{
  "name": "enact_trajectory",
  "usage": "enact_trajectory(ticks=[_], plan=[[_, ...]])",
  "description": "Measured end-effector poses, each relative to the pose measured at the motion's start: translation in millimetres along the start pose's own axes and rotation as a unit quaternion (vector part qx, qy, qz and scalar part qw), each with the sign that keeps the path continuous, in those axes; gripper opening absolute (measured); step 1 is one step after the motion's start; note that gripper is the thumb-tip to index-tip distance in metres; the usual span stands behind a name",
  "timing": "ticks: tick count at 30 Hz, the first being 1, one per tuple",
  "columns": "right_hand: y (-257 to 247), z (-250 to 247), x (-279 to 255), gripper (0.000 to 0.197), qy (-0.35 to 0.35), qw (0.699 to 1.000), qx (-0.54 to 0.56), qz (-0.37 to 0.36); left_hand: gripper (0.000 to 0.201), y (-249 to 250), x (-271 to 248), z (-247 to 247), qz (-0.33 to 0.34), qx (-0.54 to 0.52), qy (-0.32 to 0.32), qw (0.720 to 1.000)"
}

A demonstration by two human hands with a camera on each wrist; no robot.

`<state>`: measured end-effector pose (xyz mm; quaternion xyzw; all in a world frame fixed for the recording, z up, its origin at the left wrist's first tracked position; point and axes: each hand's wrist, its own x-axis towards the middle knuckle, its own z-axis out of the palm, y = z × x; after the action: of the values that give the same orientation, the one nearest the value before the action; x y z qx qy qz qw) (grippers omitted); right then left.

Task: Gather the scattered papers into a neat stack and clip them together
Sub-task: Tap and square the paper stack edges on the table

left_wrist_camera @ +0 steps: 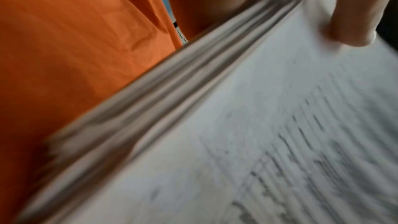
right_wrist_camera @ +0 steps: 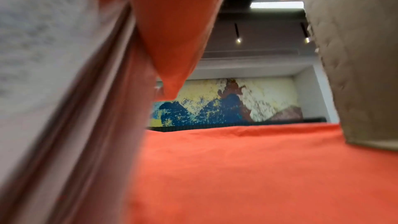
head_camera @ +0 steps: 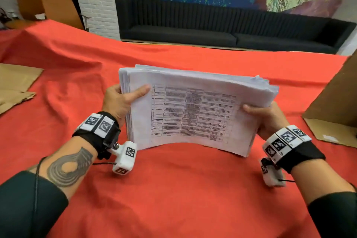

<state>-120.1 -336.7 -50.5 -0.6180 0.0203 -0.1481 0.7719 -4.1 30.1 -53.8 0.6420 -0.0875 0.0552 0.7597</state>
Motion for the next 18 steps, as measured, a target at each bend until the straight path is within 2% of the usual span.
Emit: enact_trajectory(ticks=[3,8,13,16,18], plan=[[3,1,-6,0.076,-0.008,0.999,-0.031,-0.012,0.058,-4,-10,0,0.011,0.037,-0.020,0.999],[-9,25,-10,0.068,-0.009,0.996,-0.033,-0.081,0.041,4,-15,12,0.062,0.047,0.005,0.997],[-29,22,-17,0.083,-0.018,0.990,-0.094,-0.104,0.046,26,-15,6,0.127,0.021,-0.015,0.992],[-38,26,-23,0.088,0.004,0.981,-0.143,-0.133,0.034,33,-15,14,0.125,0.016,0.009,0.992],[-46,32,-27,0.086,0.026,0.960,-0.209,-0.185,0.042,36,-13,20,0.114,0.020,0.031,0.993]])
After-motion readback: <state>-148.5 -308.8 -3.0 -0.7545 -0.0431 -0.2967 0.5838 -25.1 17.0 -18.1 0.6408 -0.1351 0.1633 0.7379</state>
